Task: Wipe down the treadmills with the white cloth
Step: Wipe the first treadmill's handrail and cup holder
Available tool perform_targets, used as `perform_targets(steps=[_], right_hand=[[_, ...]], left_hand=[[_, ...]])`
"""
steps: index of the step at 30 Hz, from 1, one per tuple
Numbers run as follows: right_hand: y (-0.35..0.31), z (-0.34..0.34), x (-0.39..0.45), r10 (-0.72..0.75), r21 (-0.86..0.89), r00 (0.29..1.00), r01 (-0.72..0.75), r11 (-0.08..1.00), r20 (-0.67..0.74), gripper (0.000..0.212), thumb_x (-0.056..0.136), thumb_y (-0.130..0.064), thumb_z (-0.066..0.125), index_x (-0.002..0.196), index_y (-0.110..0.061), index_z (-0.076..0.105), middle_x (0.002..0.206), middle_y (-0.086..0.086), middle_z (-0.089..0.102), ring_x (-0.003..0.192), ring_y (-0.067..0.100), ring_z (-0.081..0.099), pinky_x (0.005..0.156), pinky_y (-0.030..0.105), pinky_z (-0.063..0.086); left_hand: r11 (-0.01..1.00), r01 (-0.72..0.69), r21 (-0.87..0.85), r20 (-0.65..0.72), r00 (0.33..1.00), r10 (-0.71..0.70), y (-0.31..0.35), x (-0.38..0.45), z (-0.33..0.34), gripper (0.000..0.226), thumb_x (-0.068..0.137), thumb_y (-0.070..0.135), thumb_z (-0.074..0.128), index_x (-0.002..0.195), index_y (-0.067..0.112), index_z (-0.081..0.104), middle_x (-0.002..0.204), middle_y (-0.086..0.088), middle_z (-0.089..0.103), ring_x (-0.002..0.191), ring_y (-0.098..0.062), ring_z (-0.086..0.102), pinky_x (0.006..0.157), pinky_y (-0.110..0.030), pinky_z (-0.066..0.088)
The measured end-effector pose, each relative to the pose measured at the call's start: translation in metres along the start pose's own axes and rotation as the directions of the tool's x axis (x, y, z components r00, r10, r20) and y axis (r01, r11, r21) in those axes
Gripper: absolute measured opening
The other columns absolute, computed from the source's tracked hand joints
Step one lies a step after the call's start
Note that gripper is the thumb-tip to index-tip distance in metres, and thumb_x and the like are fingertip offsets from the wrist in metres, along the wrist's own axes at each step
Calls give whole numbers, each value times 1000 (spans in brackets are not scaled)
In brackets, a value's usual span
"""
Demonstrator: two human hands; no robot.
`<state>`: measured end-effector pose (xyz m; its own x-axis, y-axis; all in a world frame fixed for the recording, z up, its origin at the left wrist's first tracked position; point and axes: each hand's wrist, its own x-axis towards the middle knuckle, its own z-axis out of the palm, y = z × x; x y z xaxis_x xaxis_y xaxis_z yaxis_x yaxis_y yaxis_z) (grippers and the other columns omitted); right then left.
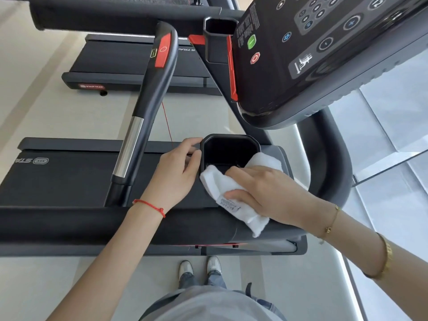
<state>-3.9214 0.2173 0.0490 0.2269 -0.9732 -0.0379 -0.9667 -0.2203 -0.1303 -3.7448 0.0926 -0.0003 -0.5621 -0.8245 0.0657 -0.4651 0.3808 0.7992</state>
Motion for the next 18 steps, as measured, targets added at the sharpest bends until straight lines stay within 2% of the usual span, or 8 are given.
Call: perform_targets(steps=[2, 4, 6, 9, 11, 14, 16, 18], right_hand=[[4, -3, -11, 0, 34, 1000, 1, 999, -17, 50, 99, -48, 27, 109, -11, 59, 97, -3, 64, 94, 17, 60, 77, 17, 34], [6, 1, -19, 40, 100, 997, -34, 994, -62, 43, 101, -43, 33, 119, -10, 55, 119, 0, 60, 121, 15, 50, 95, 10, 29], [4, 6, -25, 144, 240, 985, -119, 964, -91, 45, 102, -37, 37, 136, -8, 42, 143, 1, 44, 142, 10, 25, 110, 10, 17], [-4, 15, -31, 257, 353, 963, -213, 911, -84, 57, 103, -34, 35, 150, -5, 18, 161, 3, 12, 149, 6, -1, 116, 11, 2], [-10, 20, -33, 339, 425, 936, -269, 864, -96, 61, 104, -39, 30, 152, -8, 9, 162, 1, 3, 147, 4, 1, 110, 2, 0], [-18, 23, -30, 508, 536, 858, -398, 745, -70, 64, 102, -44, 29, 152, -21, -3, 159, 1, 12, 133, 11, 26, 90, -7, 17], [-21, 22, -21, 572, 571, 820, -466, 676, -9, 68, 101, -44, 32, 152, -20, -5, 156, 5, 19, 123, 22, 39, 92, 1, 31], [-18, 19, -3, 643, 541, 763, -569, 619, 68, 73, 100, -44, 36, 152, -10, -2, 154, 14, 23, 129, 31, 41, 100, 30, 39]], left_hand=[[1000, -5, 3, -8, 1000, 5, 1, 0, 0, 35, 101, 24, 46, 136, 26, 52, 102, 19, 61, 88, 21, 54, 75, 4, 36], [1000, -7, -2, -10, 1000, 7, 1, -1, 0, 36, 100, 24, 47, 136, 25, 51, 100, 24, 59, 87, 24, 53, 74, 5, 35], [1000, -13, -4, -13, 1000, 13, 2, -2, 1, 36, 100, 24, 48, 136, 26, 51, 98, 30, 56, 88, 24, 53, 73, 6, 35], [1000, -16, -6, -21, 1000, 16, 3, -2, 2, 35, 100, 24, 47, 135, 28, 51, 98, 30, 56, 90, 22, 53, 73, 5, 36], [1000, -16, -4, -15, 1000, 16, 3, -2, 2, 36, 100, 25, 46, 136, 29, 50, 99, 28, 57, 91, 21, 53, 74, 4, 37], [1000, -25, 11, -18, 1000, 25, 4, -2, 2, 36, 101, 25, 46, 136, 30, 49, 98, 31, 55, 90, 22, 52, 73, 5, 37], [1000, -24, 20, -26, 999, 24, 4, -1, 3, 35, 101, 25, 45, 135, 30, 50, 97, 33, 53, 88, 22, 53, 72, 5, 37], [999, -21, 28, -32, 999, 22, 5, -1, 4, 34, 100, 25, 45, 134, 29, 50, 96, 33, 52, 87, 19, 54, 71, 5, 38]])
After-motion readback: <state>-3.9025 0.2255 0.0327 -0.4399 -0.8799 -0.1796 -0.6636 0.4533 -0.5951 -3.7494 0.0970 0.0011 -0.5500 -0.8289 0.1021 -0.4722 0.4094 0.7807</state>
